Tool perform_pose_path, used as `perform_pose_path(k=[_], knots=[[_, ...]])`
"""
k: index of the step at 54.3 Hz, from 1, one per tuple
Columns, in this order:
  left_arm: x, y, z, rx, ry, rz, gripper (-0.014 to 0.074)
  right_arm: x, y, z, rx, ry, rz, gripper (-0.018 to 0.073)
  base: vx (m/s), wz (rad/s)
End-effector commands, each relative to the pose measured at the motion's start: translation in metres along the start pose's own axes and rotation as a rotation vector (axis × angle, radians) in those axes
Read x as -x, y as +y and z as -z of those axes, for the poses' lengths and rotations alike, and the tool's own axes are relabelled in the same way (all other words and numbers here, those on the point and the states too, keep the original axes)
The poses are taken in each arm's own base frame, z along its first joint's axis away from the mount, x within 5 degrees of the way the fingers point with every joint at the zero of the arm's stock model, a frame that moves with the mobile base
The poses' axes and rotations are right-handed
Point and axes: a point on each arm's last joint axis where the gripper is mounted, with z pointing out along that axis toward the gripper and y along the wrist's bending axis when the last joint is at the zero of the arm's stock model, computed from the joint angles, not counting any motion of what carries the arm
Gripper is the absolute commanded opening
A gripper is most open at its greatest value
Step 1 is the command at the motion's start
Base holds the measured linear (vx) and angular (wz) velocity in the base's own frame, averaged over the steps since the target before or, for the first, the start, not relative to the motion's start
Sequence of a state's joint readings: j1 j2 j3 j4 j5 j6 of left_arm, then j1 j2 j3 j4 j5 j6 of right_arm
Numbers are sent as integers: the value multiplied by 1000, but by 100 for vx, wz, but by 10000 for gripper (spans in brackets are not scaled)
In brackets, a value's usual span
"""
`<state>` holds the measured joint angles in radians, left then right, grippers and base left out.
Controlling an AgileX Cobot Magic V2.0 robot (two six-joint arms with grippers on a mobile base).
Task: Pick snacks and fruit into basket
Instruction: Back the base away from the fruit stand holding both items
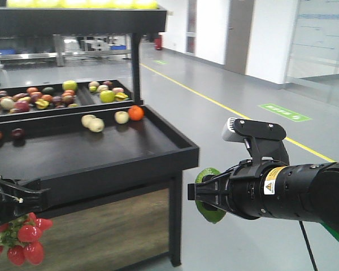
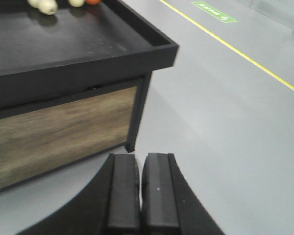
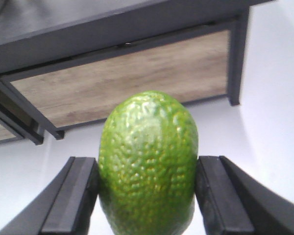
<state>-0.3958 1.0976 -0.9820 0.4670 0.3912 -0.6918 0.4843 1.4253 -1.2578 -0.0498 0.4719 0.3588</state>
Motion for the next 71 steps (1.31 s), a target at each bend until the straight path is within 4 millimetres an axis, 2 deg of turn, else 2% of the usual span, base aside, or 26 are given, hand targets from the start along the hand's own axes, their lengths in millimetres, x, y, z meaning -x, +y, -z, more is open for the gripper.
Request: perform_pose_path(k=[1,16,23,33,71], knots=[[16,-6,10,-55,-99,-9,-6,21,5,20,40,-141,13,-10,-24,-46],[17,-7,10,-63,-104,-2,-6,22,4,20,37,-144,16,-10,-23,-44],[15,-1,9,-13,-80,-30,-6,17,11,10,60,-128,12,-10,-24,-46],[13,0,9,-7,-66,-24,-6,15,11,7,53,-111,18,-10,-24,-45],[14,0,10,-8,-68,-23,-6,15,11,7,51,-110,20,-10,-22,-56]])
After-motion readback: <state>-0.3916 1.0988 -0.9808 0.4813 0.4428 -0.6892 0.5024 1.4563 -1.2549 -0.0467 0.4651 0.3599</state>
